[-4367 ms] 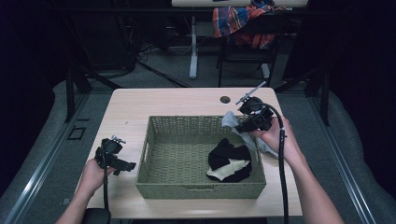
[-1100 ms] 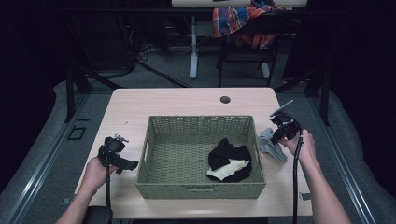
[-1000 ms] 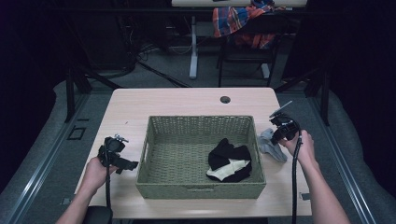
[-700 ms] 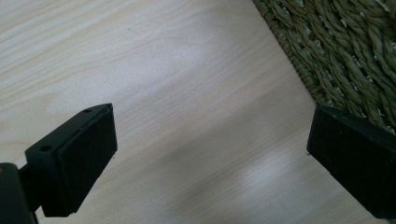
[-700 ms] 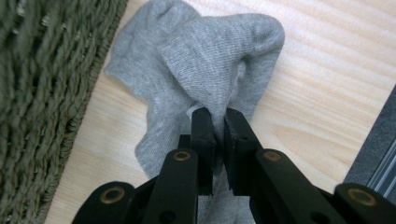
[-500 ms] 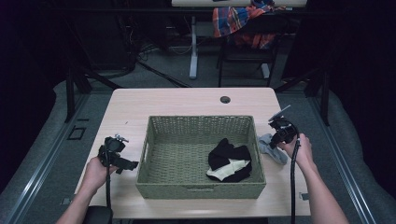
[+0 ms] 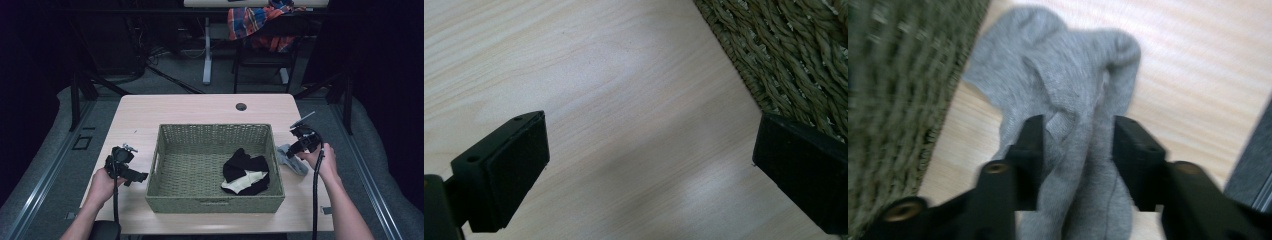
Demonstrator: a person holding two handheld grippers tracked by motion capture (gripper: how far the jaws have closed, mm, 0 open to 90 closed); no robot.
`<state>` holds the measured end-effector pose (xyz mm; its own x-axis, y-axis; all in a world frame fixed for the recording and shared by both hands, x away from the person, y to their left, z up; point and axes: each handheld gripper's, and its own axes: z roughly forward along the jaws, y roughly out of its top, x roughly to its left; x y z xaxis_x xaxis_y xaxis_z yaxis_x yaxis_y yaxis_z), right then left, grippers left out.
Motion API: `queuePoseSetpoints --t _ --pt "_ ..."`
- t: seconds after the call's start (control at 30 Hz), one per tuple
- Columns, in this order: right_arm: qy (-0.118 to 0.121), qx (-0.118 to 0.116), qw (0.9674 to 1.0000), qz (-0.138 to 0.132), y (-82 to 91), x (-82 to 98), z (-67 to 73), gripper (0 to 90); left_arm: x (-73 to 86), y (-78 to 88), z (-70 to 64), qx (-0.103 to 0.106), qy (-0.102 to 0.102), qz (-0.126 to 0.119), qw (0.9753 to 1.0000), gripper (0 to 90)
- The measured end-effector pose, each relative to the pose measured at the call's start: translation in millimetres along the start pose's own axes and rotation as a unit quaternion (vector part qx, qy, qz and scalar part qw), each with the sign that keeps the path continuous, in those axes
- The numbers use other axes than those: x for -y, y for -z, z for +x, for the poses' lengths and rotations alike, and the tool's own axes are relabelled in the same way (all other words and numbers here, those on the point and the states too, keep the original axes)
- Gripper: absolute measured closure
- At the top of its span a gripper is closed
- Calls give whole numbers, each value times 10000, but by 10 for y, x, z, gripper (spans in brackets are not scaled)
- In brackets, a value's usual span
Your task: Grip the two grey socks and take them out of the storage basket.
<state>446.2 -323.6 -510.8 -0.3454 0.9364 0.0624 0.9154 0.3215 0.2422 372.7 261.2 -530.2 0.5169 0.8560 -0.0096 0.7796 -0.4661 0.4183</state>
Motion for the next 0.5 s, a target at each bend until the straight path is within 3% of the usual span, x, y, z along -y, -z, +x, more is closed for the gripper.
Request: queuePoseSetpoints --t 0.03,0.13,0.17,0.23,0.3,0.5 --pt "-27 46 9998 -188 100 18 17 412 -1 1 -1 0 -1 -3 10000 18" --pt "-60 47 9993 -362 201 46 28 354 -3 4 -4 0 -4 -15 10000 18" --pt "-61 -35 9985 -545 320 89 33 295 -3 6 -6 5 0 -26 10000 18" --pt "-69 -67 9981 -611 357 104 35 277 -4 6 -5 5 2 -29 10000 18" --pt "-109 -137 9963 -842 489 181 46 174 -4 5 -1 6 -11 -17 10000 18" --pt "22 -211 9952 -961 565 392 136 121 0 -4 6 16 14 -6 10000 18"
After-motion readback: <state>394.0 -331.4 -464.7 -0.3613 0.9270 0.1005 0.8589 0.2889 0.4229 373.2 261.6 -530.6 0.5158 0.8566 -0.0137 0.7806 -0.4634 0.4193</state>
